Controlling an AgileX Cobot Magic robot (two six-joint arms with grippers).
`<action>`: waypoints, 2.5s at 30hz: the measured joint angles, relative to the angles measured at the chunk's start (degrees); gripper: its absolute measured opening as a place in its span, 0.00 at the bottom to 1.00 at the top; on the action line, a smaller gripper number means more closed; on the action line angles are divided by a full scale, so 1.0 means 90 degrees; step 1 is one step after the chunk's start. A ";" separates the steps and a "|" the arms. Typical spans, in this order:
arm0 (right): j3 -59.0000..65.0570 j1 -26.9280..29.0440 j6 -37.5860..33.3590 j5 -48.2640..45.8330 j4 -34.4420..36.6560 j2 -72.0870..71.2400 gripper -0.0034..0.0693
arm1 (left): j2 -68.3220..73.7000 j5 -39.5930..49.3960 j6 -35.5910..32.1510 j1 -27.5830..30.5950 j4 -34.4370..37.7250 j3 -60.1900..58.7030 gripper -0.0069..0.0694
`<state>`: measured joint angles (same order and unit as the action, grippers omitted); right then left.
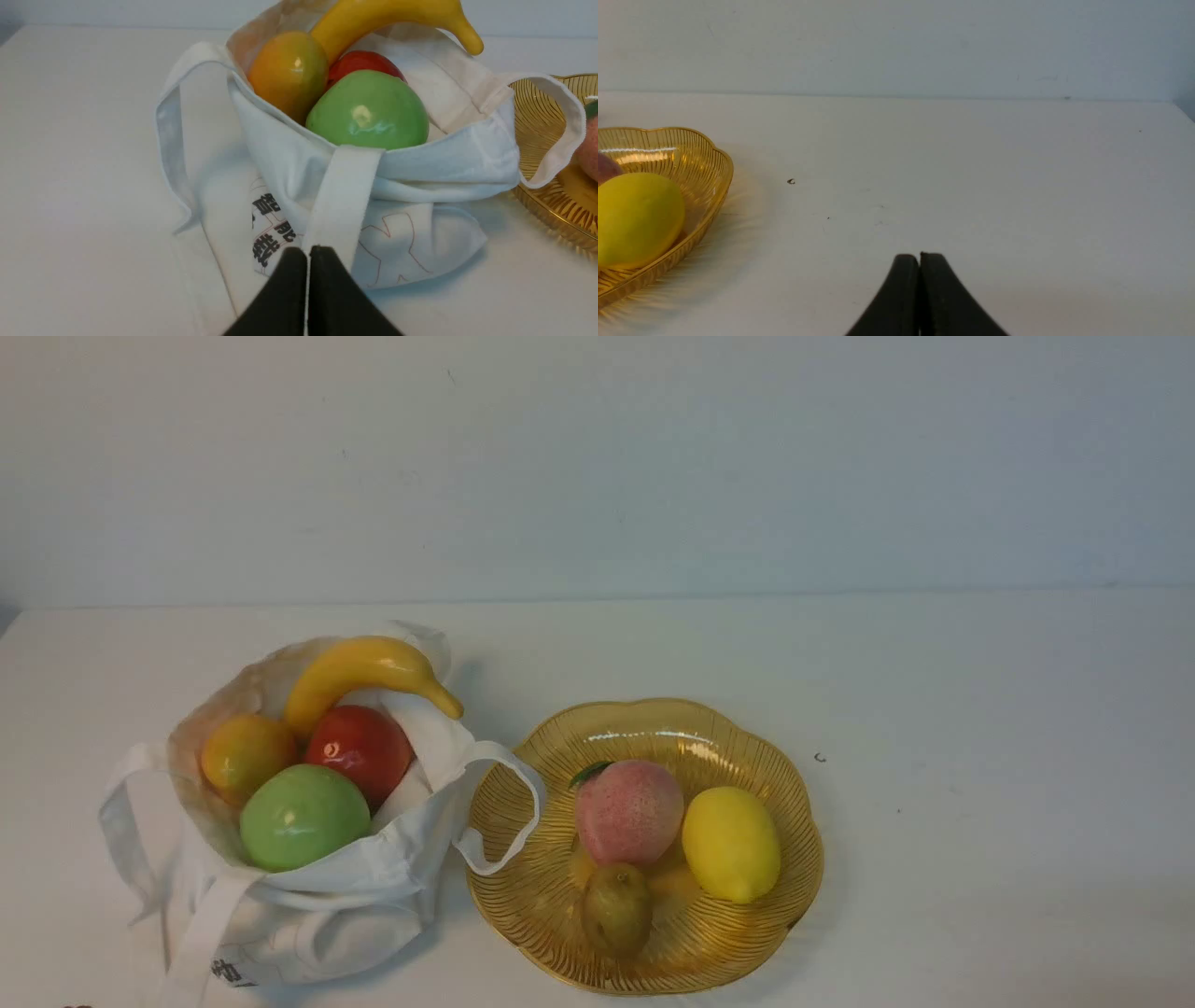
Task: Take the fruit out of the cloth bag on the white table and place them on a plate.
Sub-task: 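Reach into the white bag and grasp the banana with the left gripper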
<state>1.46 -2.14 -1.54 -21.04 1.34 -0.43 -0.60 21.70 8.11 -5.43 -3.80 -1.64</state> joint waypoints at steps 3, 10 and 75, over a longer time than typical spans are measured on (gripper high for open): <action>0.0000 0.0000 0.0000 0.0000 0.0000 0.0000 0.03 | 0.0000 0.0000 0.0007 0.0000 0.0000 0.0000 0.08; 0.0000 0.0000 -0.0045 0.0000 0.0000 0.0000 0.03 | 0.0000 0.0000 0.0007 0.0000 0.0000 0.0000 0.08; 0.0000 0.0000 -0.0019 0.0000 0.0000 0.0000 0.03 | 0.2742 0.1954 0.1374 0.0000 0.2738 0.2802 0.08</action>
<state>1.46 -2.14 -1.71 -21.04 1.34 -0.43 24.08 39.29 20.48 -5.43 20.84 23.57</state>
